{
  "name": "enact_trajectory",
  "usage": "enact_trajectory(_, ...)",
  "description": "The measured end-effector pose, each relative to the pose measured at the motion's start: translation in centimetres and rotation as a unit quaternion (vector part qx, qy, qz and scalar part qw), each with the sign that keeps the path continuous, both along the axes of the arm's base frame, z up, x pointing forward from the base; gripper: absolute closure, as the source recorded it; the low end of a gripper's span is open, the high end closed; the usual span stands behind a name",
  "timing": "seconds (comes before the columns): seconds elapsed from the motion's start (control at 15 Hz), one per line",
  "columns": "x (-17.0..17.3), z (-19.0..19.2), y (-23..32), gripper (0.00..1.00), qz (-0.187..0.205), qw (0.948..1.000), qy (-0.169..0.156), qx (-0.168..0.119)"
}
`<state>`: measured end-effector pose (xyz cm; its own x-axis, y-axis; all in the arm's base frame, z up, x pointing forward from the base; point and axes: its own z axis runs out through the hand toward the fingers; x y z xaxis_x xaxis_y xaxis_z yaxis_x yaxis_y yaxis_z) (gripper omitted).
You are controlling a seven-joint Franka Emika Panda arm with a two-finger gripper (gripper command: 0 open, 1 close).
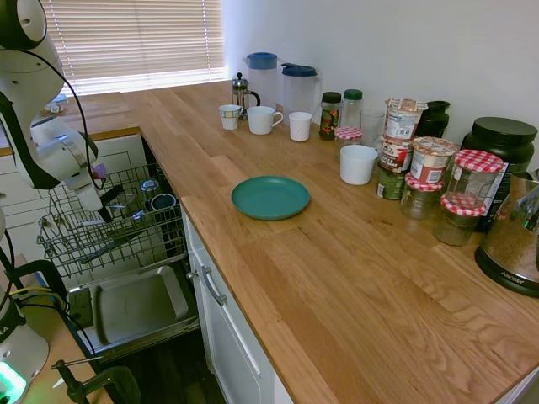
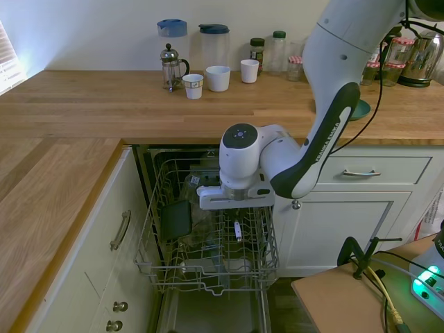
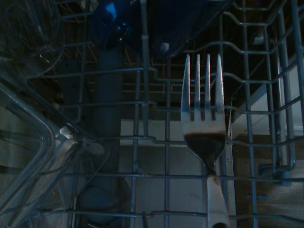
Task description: Put the fork in the dishwasher
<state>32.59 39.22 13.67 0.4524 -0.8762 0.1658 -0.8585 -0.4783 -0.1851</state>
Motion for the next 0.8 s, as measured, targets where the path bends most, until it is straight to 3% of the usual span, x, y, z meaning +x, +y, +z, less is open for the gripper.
enact_trajectory(0.13, -0.2, -1.0, -0.1, 1.0, -0.002, 1.0, 0.001, 0.002)
enact_trajectory(0.2, -0.3, -1.5, -0.1, 0.0, -0.003, 1.0, 0.002, 0.004)
enact_trajectory(0.8, -0.3, -2.8, -0.6, 0.0, -0.006, 0.9999, -0.008, 0.01)
